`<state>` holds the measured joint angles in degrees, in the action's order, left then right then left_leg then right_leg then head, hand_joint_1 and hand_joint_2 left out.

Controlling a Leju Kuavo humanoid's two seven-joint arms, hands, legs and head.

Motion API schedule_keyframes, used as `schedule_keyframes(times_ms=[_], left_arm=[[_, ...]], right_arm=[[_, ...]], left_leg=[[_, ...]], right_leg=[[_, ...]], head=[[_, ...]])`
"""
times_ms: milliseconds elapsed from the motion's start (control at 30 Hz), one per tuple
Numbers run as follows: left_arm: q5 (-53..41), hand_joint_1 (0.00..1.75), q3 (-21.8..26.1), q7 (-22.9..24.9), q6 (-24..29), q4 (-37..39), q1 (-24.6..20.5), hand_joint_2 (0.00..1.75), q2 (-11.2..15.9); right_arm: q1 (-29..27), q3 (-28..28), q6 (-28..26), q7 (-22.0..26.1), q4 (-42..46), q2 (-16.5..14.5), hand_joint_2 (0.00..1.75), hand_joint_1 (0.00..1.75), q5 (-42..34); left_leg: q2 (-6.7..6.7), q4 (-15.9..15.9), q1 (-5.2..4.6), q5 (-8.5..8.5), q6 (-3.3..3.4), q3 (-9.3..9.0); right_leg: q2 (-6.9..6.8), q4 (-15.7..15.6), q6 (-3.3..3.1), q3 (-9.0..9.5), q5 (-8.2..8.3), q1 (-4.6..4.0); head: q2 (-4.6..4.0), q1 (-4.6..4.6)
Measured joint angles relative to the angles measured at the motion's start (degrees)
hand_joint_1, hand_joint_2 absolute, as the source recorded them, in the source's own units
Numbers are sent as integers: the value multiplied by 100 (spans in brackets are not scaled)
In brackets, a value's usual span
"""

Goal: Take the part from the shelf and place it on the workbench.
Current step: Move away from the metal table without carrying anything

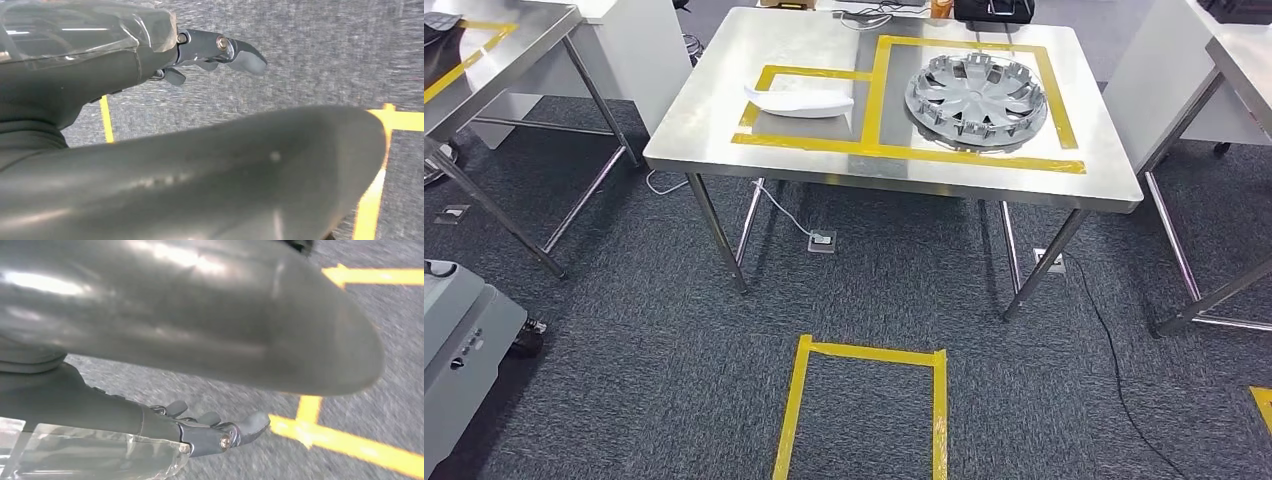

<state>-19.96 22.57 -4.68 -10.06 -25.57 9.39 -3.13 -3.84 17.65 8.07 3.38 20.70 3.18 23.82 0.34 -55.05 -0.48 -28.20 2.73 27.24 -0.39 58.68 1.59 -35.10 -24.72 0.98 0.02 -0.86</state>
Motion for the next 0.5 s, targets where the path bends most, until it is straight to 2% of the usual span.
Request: schedule_keyframes(times_ms=[67,100,133,167,200,233,267,300,333,367,433,467,500], left_arm=[[201,0,-227,40,102,6,-35,0,17],[303,0,-337,60,155,-9,-72,0,28],[398,0,-439,80,203,-40,-122,0,36],[485,0,-530,98,247,-87,-183,0,41],[570,0,-616,115,290,-147,-251,0,47],[651,0,-702,130,331,-216,-323,0,52],[730,0,-784,145,370,-283,-389,0,59],[807,0,-870,160,411,-345,-449,0,66],[890,0,-961,179,452,-394,-498,0,77],[979,0,-1058,197,498,-424,-531,0,90],[1167,0,-1252,245,592,-431,-541,0,122],[1260,0,-1347,271,639,-403,-509,0,134],[1343,0,-1431,296,681,-355,-457,0,144]], right_arm=[[-87,-174,-78,-33,-1,-32,0,0,-236],[-144,-257,-119,-54,-16,-44,0,0,-357],[-211,-333,-158,-72,-48,-55,0,0,-473],[-284,-400,-193,-87,-94,-64,0,0,-580],[-366,-465,-227,-102,-151,-75,0,0,-679],[-453,-530,-261,-112,-213,-84,0,0,-776],[-535,-594,-291,-127,-267,-92,0,0,-868],[-609,-661,-324,-145,-312,-98,0,0,-958],[-675,-734,-357,-161,-351,-108,0,0,-1057],[-725,-807,-389,-175,-377,-119,0,0,-1158],[-792,-963,-467,-203,-402,-154,0,0,-1384],[-792,-1039,-504,-217,-385,-170,0,0,-1495],[-769,-1110,-541,-231,-343,-186,0,0,-1600]], left_leg=[[15,15,-11,141,64,159],[19,11,-24,210,80,245],[24,7,-35,281,84,331],[27,-1,-42,349,81,417],[29,-12,-43,413,72,501],[28,-33,-43,470,58,591],[29,-66,-45,517,36,677],[37,-106,-49,555,9,751],[49,-138,-54,597,-23,805],[65,-159,-55,641,-56,843],[79,-170,-49,718,-116,886],[66,-219,-34,651,-157,921],[48,-347,-16,493,-199,969]], right_leg=[[12,658,-86,-207,-531,-3],[14,1053,-104,-298,-753,-3],[15,1353,-85,-328,-857,-2],[16,1472,-37,-274,-833,-3],[16,1393,25,-124,-721,-2],[15,1109,76,124,-589,0],[13,685,97,437,-519,-3],[16,234,85,732,-523,-12],[19,-109,52,937,-559,-30],[24,-307,15,1040,-609,-54],[25,-359,-65,978,-576,-64],[16,-360,-118,932,-532,-49],[6,-365,-178,880,-481,-29]], head=[[0,16],[0,22],[0,23],[0,23],[0,23],[0,24],[0,26],[0,22],[0,18],[0,18],[0,22],[0,22],[0,14]])
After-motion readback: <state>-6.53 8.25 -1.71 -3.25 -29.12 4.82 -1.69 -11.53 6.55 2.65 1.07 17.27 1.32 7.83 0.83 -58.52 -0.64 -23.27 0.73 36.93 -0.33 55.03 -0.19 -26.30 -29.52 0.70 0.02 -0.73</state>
